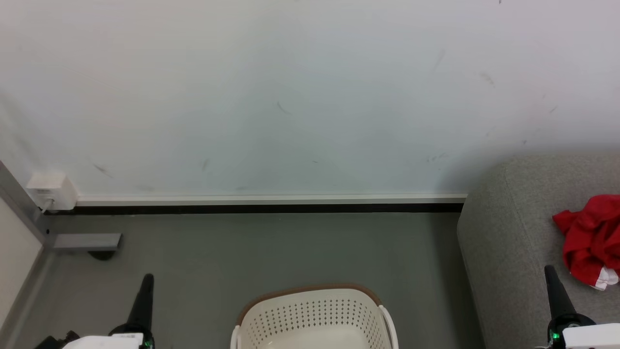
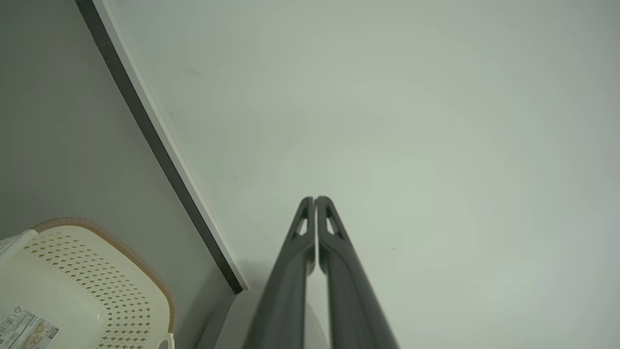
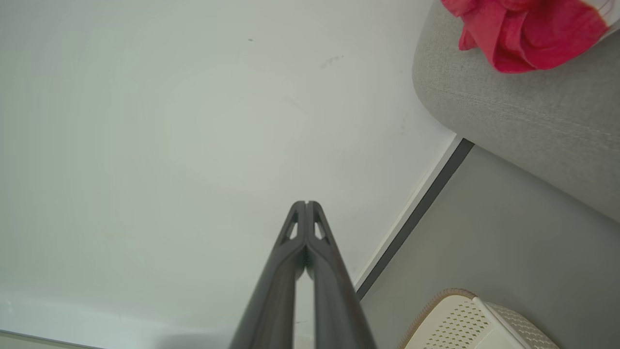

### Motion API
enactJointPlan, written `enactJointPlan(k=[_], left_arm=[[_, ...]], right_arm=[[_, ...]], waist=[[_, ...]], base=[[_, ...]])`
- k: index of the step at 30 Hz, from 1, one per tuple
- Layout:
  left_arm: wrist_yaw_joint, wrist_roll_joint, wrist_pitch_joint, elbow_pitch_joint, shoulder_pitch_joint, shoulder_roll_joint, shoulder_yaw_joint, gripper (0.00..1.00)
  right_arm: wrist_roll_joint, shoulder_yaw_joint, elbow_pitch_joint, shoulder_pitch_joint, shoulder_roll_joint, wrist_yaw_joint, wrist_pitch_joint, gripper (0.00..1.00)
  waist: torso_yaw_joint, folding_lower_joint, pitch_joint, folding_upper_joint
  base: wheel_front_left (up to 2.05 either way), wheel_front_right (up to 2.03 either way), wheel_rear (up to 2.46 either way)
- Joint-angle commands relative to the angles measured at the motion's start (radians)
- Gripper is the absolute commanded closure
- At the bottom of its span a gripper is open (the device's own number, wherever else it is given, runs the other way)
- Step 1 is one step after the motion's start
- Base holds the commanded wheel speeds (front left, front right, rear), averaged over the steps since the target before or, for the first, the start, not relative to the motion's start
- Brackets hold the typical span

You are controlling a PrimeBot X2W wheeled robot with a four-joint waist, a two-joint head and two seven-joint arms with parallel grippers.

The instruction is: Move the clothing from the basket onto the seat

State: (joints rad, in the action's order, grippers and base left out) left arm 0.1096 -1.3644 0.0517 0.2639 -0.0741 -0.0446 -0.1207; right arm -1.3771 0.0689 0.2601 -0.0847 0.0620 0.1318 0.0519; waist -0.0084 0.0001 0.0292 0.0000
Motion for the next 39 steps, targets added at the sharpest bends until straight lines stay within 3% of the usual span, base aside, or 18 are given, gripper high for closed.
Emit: enactJointPlan(k=[1,31,39], left_arm=[[0.007,-0.025,0.006,-0.007,-0.015,-0.008,-0.001,1.0],[0.023,-0.238,0.064,-0.015,-0.046,-0.009,0.004,1.0],[0.023,-0.252,0.068,-0.015,-0.048,-0.009,0.005,1.0]], right_arm=[[-0.02,0.007,-0.008,-0.021,0.0,-0.001,0.006,1.0],[-0.227,0.049,-0.011,-0.036,-0.012,-0.002,0.062,1.0],[-0.236,0.051,-0.011,-0.036,-0.012,-0.002,0.067,1.0]], waist=[[0.0,-0.0001,-0.001,0.0],[0.008,-0.0001,-0.027,0.0],[0.008,-0.0001,-0.029,0.0]], base=[[0.0,0.0,0.0],[0.0,0.0,0.0],[0.0,0.0,0.0]])
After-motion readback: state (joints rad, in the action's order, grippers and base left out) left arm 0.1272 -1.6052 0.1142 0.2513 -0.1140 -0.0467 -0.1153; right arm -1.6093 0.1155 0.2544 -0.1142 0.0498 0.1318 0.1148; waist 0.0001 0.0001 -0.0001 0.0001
